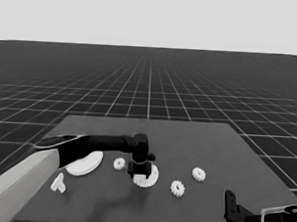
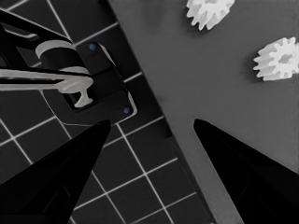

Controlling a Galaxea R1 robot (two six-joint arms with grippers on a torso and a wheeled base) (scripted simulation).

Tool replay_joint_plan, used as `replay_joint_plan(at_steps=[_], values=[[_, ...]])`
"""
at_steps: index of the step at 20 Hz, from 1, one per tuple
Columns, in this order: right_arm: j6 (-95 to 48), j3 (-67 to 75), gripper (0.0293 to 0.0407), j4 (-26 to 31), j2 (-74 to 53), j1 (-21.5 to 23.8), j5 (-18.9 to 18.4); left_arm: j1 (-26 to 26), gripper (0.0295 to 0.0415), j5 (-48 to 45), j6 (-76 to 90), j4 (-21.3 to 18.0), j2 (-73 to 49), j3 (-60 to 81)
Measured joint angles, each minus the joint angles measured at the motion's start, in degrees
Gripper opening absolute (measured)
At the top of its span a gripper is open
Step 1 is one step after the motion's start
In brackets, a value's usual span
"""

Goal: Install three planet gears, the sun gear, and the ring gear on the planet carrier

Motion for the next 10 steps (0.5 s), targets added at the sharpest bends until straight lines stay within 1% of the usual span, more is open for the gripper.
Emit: replay_joint_plan(at_steps=[4,5,6,7,8,10], values=[[0.00,0.00,0.0385,0.00,0.00,0.00,0.00,0.29,0.0311,-0.12,0.18,0.34,0.07,-0.28],[0.00,0.00,0.0385,0.00,0.00,0.00,0.00,0.33,0.0344,-0.14,0.19,0.35,0.07,-0.30],[0.00,0.00,0.0385,0.00,0.00,0.00,0.00,0.36,0.0371,-0.14,0.20,0.36,0.07,-0.31],[0.00,0.00,0.0385,0.00,0.00,0.00,0.00,0.37,0.0381,-0.15,0.20,0.37,0.07,-0.32],[0.00,0.00,0.0385,0.00,0.00,0.00,0.00,0.38,0.0383,-0.15,0.20,0.37,0.07,-0.33],[0.00,0.00,0.0385,0.00,0.00,0.00,0.00,0.39,0.0384,-0.15,0.20,0.38,0.07,-0.33]])
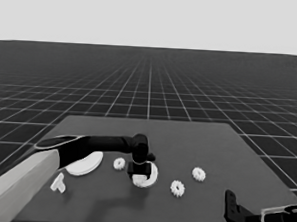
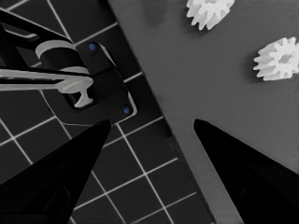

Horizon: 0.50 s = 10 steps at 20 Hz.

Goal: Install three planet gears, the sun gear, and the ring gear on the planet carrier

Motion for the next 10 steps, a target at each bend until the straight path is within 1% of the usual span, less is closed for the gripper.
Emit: replay_joint_plan(at_steps=[4,5,6,8,10], values=[[0.00,0.00,0.0385,0.00,0.00,0.00,0.00,0.00,0.0385,0.00,0.00,0.00,0.00,0.00],[0.00,0.00,0.0385,0.00,0.00,0.00,0.00,-3.39,0.0385,1.22,-2.10,-3.63,-0.70,3.03],[0.00,0.00,0.0385,0.00,0.00,0.00,0.00,-6.07,0.0385,1.64,-3.13,-6.03,-0.93,4.43],[0.00,0.00,0.0385,0.00,0.00,0.00,0.00,-8.56,0.0385,1.80,-3.83,-8.40,-1.04,5.30],[0.00,0.00,0.0385,0.00,0.00,0.00,0.00,-9.38,0.0385,1.81,-3.99,-9.24,-1.06,5.50]])
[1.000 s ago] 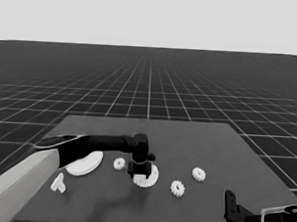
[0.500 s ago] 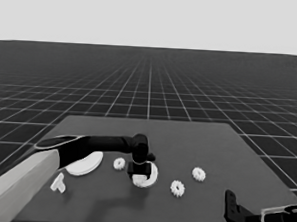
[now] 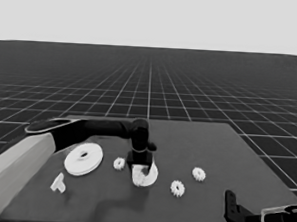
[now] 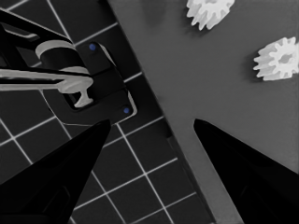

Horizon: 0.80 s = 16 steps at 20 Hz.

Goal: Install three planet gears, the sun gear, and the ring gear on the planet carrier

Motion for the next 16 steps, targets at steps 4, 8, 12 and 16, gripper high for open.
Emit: replay_joint_plan(at_steps=[4,8,12,16], values=[[0.00,0.00,0.0385,0.00,0.00,0.00,0.00,-0.35,0.0385,-0.01,-0.05,-0.40,-0.01,0.06],[0.00,0.00,0.0385,0.00,0.00,0.00,0.00,-2.11,0.0385,-3.25,19.41,-2.78,-11.91,-7.90],[0.00,0.00,0.0385,0.00,0.00,0.00,0.00,-2.16,0.0385,-3.60,22.34,-3.10,-12.42,-10.20],[0.00,0.00,0.0385,0.00,0.00,0.00,0.00,4.96,0.0385,-7.15,24.86,3.16,-10.93,-14.77]])
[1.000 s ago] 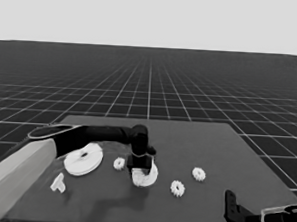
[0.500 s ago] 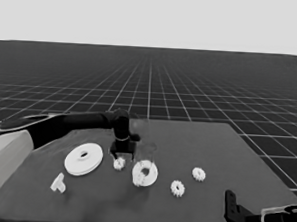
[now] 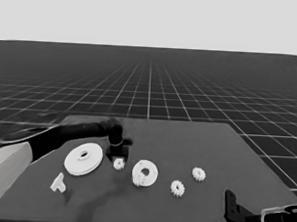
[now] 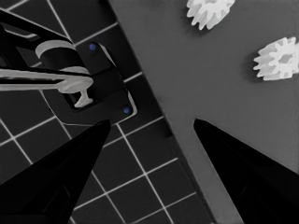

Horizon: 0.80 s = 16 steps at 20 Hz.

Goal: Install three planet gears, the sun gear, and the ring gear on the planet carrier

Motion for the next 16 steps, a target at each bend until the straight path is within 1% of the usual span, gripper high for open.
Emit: replay_joint_plan(at_steps=[1,3,8,10,11,16], values=[[0.00,0.00,0.0385,0.00,0.00,0.00,0.00,1.64,0.0385,-0.96,0.77,1.20,0.57,-1.58],[0.00,0.00,0.0385,0.00,0.00,0.00,0.00,3.00,0.0385,-1.93,1.57,2.24,1.18,-3.25],[0.00,0.00,0.0385,0.00,0.00,0.00,0.00,3.57,0.0385,-2.43,1.96,2.73,1.49,-4.09],[0.00,0.00,0.0385,0.00,0.00,0.00,0.00,3.59,0.0315,-2.45,1.98,2.76,1.50,-4.12],[0.00,0.00,0.0385,0.00,0.00,0.00,0.00,3.58,0.0312,-2.45,1.98,2.76,1.51,-4.13],[0.00,0.00,0.0385,0.00,0.00,0.00,0.00,3.58,0.0312,-2.45,1.99,2.77,1.50,-4.14]])
